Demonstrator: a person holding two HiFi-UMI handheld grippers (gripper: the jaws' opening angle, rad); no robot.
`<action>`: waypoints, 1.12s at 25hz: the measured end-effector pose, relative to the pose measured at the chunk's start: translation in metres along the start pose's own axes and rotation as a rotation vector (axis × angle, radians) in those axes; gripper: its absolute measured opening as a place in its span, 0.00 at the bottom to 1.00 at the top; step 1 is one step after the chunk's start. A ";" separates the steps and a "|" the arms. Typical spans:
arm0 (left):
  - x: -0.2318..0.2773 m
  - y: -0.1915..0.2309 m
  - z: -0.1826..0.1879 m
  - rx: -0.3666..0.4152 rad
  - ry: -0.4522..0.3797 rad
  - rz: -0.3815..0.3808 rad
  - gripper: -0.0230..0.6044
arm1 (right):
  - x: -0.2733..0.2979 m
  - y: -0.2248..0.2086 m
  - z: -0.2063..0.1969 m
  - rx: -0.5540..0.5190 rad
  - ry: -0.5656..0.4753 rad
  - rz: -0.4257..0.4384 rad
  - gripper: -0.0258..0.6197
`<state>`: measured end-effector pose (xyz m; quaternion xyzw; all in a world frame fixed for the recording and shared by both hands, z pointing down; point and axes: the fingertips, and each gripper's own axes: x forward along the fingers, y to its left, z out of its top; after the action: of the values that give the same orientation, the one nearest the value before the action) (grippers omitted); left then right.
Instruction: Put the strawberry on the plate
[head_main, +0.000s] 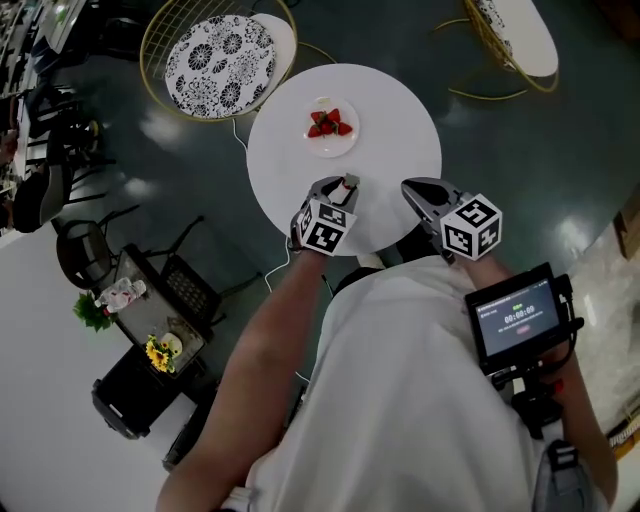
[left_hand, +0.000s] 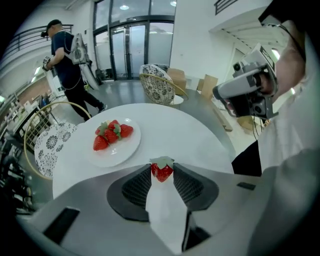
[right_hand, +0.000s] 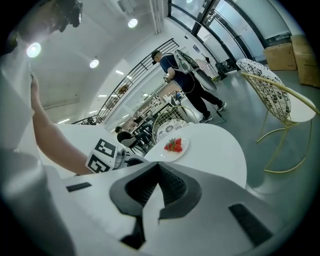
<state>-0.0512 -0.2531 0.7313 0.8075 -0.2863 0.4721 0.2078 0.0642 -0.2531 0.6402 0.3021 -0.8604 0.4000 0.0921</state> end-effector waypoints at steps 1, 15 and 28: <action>-0.003 0.002 0.000 -0.036 -0.016 0.006 0.26 | 0.002 0.001 0.002 -0.004 0.003 0.005 0.05; -0.035 0.055 0.022 -0.418 -0.174 0.114 0.26 | 0.018 0.019 0.017 -0.057 0.055 0.064 0.05; -0.003 0.080 0.031 -0.493 -0.083 0.113 0.26 | 0.010 0.010 0.014 -0.002 0.036 0.022 0.05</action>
<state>-0.0850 -0.3310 0.7197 0.7337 -0.4457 0.3653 0.3600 0.0512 -0.2632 0.6286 0.2853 -0.8623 0.4054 0.1036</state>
